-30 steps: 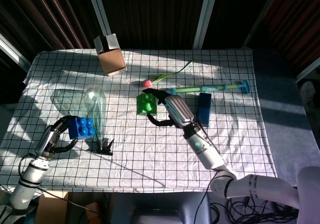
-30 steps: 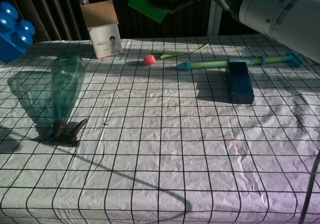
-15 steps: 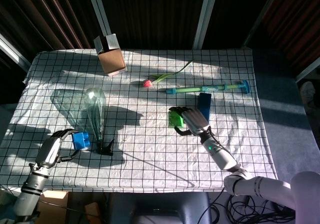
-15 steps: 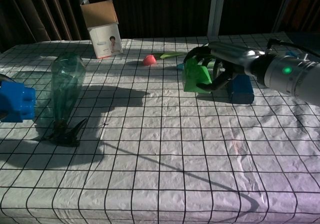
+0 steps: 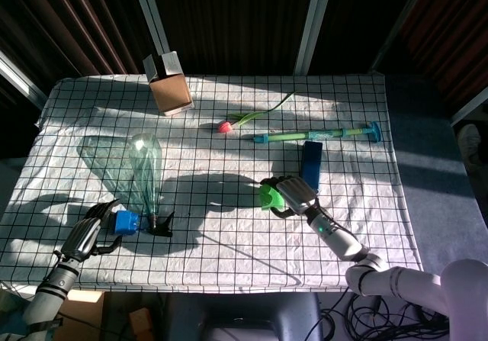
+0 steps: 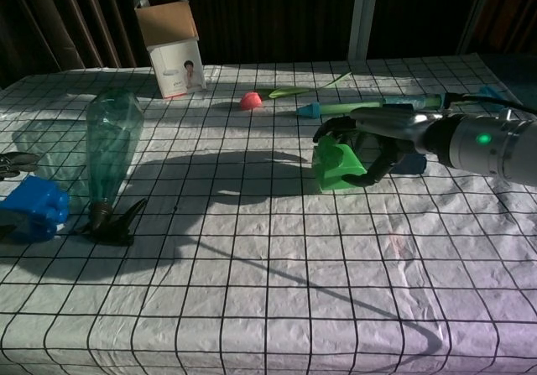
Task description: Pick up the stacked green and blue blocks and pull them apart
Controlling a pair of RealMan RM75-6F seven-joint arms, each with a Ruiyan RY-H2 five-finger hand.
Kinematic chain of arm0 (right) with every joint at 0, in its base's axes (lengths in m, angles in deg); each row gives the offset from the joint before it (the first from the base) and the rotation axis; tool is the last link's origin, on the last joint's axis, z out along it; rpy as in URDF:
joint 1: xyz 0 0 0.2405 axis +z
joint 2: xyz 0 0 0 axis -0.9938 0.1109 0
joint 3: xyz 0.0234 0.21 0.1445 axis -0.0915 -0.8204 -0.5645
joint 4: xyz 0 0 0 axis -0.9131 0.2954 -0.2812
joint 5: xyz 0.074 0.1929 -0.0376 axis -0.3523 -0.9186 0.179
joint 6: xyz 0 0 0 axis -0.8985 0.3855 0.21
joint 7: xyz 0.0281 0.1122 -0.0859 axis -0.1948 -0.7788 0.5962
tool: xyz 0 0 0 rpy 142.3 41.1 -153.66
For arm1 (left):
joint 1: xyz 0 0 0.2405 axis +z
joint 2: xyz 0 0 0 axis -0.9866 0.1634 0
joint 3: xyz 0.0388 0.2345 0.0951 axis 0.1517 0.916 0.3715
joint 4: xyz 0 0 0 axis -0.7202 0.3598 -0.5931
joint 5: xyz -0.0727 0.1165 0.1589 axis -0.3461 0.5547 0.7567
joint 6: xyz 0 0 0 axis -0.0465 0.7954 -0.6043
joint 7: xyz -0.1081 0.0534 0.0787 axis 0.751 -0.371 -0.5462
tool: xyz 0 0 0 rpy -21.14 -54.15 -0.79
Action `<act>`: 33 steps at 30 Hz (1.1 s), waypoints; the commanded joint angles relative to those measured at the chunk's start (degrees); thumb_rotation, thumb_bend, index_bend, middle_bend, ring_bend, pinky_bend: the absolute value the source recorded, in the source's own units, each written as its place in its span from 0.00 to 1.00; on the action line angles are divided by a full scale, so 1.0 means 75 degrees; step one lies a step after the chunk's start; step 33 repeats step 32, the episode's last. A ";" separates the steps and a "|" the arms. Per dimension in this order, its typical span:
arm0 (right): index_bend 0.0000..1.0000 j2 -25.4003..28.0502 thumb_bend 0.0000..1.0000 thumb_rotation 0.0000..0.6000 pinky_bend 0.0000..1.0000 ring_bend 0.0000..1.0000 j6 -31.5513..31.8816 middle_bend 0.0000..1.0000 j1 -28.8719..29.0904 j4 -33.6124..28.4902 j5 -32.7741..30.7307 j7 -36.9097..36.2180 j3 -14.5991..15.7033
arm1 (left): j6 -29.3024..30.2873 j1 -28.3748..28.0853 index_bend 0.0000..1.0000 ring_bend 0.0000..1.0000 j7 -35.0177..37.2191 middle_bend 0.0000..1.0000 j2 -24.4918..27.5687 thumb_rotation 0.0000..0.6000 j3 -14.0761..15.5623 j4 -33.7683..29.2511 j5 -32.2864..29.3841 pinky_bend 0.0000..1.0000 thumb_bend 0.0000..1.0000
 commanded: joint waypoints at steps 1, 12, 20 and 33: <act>0.00 0.0402 0.18 1.00 0.07 0.00 0.0026 0.00 -0.0003 -0.0417 0.0140 -0.0069 0.0024 | 0.0127 0.0017 0.00 0.00 0.0190 0.00 0.0158 1.00 0.0018 -0.0045 0.0263 0.00 0.29; 0.00 0.2425 0.13 1.00 0.00 0.00 0.1346 0.00 -0.0971 -0.2369 0.0561 0.0188 0.0227 | 0.2534 0.1009 0.00 0.00 -0.1449 0.00 0.1355 1.00 0.0050 -0.1167 0.1152 0.00 0.28; 0.00 0.3785 0.13 1.00 0.00 0.00 0.4924 0.00 -0.3623 -0.3684 0.0094 0.3348 0.1255 | 0.4811 0.2436 0.00 0.00 -0.4999 0.00 0.0959 1.00 -0.0570 -0.1607 -0.0121 0.00 0.35; 0.00 0.3369 0.13 1.00 0.00 0.00 0.6611 0.00 -0.5254 -0.2768 0.0127 0.2179 0.1064 | 0.4686 0.2595 0.00 0.00 -0.4814 0.00 0.1121 1.00 -0.0276 -0.1626 0.0723 0.00 0.35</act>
